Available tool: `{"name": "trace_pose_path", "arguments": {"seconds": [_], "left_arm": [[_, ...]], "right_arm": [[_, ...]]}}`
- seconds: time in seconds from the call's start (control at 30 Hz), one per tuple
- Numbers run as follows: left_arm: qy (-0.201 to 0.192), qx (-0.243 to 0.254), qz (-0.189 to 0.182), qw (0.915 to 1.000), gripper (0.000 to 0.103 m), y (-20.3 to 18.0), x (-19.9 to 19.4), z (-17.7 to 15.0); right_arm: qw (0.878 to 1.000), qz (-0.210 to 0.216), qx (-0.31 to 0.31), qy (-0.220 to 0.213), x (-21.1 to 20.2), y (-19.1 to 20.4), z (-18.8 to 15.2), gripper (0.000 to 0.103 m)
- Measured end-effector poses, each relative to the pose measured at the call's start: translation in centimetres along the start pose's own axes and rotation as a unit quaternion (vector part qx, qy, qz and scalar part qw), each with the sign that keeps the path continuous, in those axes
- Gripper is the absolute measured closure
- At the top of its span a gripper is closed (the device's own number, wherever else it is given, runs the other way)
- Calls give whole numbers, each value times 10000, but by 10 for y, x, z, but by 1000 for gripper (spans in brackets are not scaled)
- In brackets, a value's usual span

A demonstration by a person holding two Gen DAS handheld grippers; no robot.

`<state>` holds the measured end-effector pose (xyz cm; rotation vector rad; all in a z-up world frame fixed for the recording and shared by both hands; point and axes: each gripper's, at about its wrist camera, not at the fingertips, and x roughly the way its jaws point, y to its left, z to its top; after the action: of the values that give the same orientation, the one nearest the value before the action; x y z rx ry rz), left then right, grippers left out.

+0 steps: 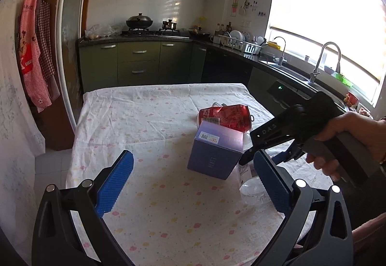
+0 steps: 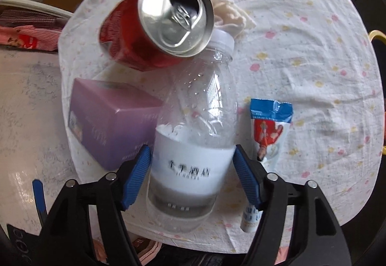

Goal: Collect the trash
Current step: 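Grasp the clear water bottle with the right gripper around its label, then carry the water bottle over the bin and open the right gripper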

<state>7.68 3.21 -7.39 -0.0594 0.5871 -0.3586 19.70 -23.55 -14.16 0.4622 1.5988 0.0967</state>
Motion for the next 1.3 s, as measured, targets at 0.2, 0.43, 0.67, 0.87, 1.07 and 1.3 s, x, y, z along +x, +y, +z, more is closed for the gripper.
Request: {"name": "trace_pose_path", "arguments": {"seconds": [0.2, 0.43, 0.67, 0.87, 1.07, 1.3], "left_arm": [[37, -83, -76, 9999, 5, 7, 3, -3], [101, -125, -63, 9999, 5, 8, 9, -3], [165, -20, -25, 9999, 5, -1, 14, -3], [150, 121, -20, 9998, 5, -16, 13, -1], [103, 248, 26, 9996, 5, -29, 8, 1], [57, 301, 80, 9995, 5, -37, 4, 4]], "right_arm": [[9998, 138, -10, 105, 7, 4, 3, 37], [9975, 646, -58, 278, 1, -16, -15, 39], [9907, 1228, -167, 563, -10, -36, -47, 39], [9842, 1598, -341, 689, -23, -45, -66, 39], [9768, 1986, -443, 668, -36, -52, -74, 40], [9718, 2239, -522, 516, -51, -58, -77, 42]]}}
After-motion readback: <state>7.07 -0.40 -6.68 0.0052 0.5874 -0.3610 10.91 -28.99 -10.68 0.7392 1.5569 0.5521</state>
